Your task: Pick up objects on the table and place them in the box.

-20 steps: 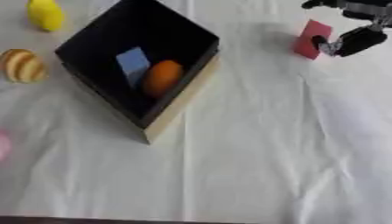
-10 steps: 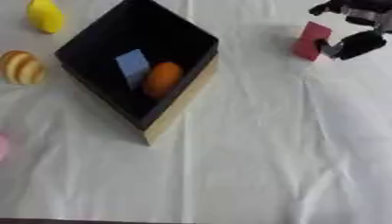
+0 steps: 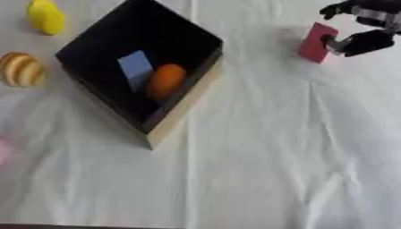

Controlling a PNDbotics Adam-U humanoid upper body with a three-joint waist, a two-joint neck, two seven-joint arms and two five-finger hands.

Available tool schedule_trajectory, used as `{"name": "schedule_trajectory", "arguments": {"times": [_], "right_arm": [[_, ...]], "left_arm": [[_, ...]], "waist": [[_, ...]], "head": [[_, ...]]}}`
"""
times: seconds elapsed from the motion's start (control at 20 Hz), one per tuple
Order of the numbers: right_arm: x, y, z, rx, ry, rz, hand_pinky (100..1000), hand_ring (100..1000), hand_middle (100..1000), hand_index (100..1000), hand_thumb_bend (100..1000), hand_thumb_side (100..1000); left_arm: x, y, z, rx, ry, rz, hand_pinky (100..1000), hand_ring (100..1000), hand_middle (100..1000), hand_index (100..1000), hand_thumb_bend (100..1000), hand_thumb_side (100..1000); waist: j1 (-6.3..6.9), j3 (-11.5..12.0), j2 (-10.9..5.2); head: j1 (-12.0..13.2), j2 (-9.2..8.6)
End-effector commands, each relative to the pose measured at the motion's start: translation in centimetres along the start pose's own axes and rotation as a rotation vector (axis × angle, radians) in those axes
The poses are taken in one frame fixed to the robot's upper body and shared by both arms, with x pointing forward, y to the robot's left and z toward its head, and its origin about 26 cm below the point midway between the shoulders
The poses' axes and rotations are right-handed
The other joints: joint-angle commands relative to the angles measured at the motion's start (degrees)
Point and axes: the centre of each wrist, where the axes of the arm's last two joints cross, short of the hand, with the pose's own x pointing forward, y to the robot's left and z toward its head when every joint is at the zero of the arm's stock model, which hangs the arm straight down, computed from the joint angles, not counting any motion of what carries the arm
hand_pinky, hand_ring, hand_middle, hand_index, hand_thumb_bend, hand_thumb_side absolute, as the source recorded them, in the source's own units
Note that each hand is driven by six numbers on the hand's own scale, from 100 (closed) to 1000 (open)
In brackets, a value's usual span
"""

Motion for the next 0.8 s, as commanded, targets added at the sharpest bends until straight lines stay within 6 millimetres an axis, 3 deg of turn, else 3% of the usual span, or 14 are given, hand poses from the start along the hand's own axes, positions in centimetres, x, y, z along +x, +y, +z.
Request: {"name": "schedule_trajectory", "arguments": {"times": [0.05,0.8], "right_arm": [[-0.4,-1.1,0.5,-0.019,0.022,0.003,1000,1000,909,1000,100,713],[-0.9,-0.3,-0.8,-0.019,0.083,0.022,1000,1000,934,1000,100,726]], "left_arm": [[0.6,0.3,-0.5,-0.014,-0.028,-0.009,706,760,658,810,100,644],[0.5,0.2,-0.3,-0.016,-0.020,0.001,705,762,659,809,100,645]], "waist": [[-0.53,-0.1,-9.67],[-0.37,0.0,-9.47]], "head": [[0.0,-0.59],[-0.2,-0.67]]}}
